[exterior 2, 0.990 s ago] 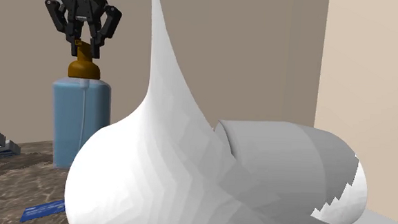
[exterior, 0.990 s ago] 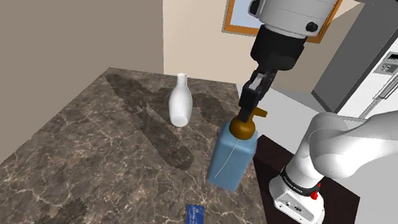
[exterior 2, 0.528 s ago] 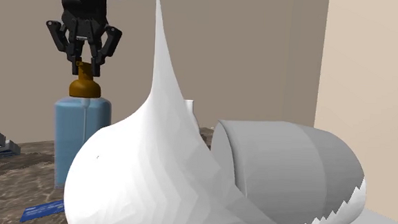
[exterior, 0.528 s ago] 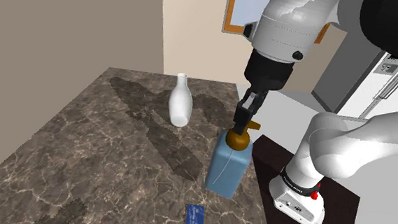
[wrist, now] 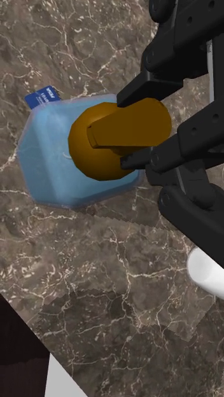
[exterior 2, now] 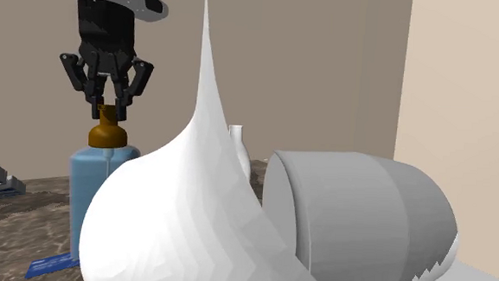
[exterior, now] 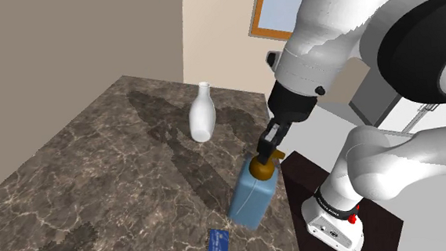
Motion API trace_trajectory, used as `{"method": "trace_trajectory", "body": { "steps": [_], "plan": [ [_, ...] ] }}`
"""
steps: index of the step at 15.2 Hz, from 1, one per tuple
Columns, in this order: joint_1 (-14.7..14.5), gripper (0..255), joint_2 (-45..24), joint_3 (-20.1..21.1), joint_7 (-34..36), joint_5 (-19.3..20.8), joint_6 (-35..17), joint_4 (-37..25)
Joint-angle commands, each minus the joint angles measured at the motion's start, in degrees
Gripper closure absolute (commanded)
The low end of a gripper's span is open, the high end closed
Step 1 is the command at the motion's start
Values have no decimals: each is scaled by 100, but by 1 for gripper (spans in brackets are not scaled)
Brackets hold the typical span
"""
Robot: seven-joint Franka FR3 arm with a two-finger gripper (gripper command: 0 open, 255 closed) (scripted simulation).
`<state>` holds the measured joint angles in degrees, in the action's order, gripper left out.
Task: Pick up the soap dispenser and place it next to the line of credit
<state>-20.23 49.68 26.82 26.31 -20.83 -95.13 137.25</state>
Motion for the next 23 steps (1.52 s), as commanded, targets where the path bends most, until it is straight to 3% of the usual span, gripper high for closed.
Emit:
{"method": "trace_trajectory", "body": {
  "steps": [1,7,14,15,20,23],
  "plan": [
    [-15,255,18,45,-11,-41,-143,154],
    [-77,255,77,185,-46,-177,-558,627],
    [-76,255,77,185,-46,-177,-558,627],
    [-76,0,78,185,-46,-177,-558,627],
    [-76,0,77,185,-46,-177,-558,627],
    [-19,0,52,-6,-7,-13,-15,65]
  ]
}}
